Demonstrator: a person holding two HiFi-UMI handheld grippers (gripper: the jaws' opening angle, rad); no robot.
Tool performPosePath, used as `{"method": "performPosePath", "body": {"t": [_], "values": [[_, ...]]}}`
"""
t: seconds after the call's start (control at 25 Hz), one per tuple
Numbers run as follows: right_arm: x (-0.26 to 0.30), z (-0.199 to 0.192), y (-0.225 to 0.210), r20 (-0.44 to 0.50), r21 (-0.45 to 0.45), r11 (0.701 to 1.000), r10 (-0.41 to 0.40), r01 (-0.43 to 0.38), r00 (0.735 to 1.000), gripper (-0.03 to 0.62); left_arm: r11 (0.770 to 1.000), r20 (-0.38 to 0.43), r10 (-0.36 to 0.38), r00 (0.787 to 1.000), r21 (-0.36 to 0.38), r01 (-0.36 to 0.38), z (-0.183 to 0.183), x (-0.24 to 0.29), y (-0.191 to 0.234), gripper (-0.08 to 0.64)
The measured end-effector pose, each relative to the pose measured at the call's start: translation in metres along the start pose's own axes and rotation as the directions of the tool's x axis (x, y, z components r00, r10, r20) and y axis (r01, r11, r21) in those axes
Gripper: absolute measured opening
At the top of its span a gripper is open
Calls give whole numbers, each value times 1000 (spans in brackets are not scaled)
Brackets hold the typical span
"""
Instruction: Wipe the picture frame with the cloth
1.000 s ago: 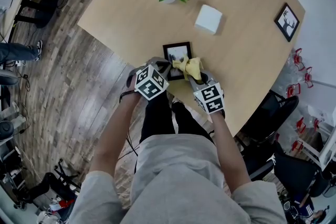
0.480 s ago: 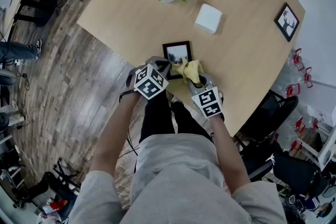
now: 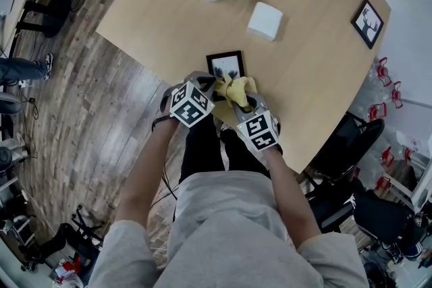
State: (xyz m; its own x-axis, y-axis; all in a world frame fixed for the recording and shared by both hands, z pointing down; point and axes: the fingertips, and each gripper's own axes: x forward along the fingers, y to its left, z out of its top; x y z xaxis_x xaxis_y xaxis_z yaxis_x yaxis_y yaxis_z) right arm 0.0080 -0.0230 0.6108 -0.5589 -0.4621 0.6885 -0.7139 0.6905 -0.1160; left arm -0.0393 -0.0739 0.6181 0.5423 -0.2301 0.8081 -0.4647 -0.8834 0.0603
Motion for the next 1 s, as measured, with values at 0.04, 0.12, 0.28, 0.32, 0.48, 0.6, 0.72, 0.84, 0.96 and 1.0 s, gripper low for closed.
{"method": "performPosePath", "body": {"t": [0.04,0.12,0.28,0.32,0.48,0.6,0.72,0.84,0.96,1.0], "values": [[1,1,2,-1,-3,1000,4,-4,1000,52,1000,1,1,1000,-1,-1,0,0,0,52],[3,2,6,-4,-7,1000,10,-11,1000,52,1000,2,0,1000,-2,0,0,0,0,52],[7,5,8,-16,-3,1000,11,-11,1000,52,1000,5,-5,1000,-5,5,0,0,0,52],[8,6,8,-21,-3,1000,10,-10,1000,52,1000,6,-5,1000,-7,5,0,0,0,52],[11,7,7,-35,-5,1000,6,-6,999,52,1000,8,-9,1000,-8,9,0,1,0,52],[15,11,5,-34,5,1000,10,-10,999,52,1000,10,-12,1000,-10,12,0,0,0,52],[18,12,2,-33,13,1000,10,-10,999,52,1000,12,-15,1000,-13,15,0,1,0,52],[21,14,-1,-48,1,1000,1,-1,999,52,1000,13,-19,1000,-14,19,0,1,0,52],[25,16,-4,-73,-33,999,-10,7,997,52,1000,14,-21,1000,-14,21,0,1,0,52],[26,17,-5,-79,-46,999,-12,9,997,52,1000,15,-22,1000,-13,22,0,1,0,52]]}}
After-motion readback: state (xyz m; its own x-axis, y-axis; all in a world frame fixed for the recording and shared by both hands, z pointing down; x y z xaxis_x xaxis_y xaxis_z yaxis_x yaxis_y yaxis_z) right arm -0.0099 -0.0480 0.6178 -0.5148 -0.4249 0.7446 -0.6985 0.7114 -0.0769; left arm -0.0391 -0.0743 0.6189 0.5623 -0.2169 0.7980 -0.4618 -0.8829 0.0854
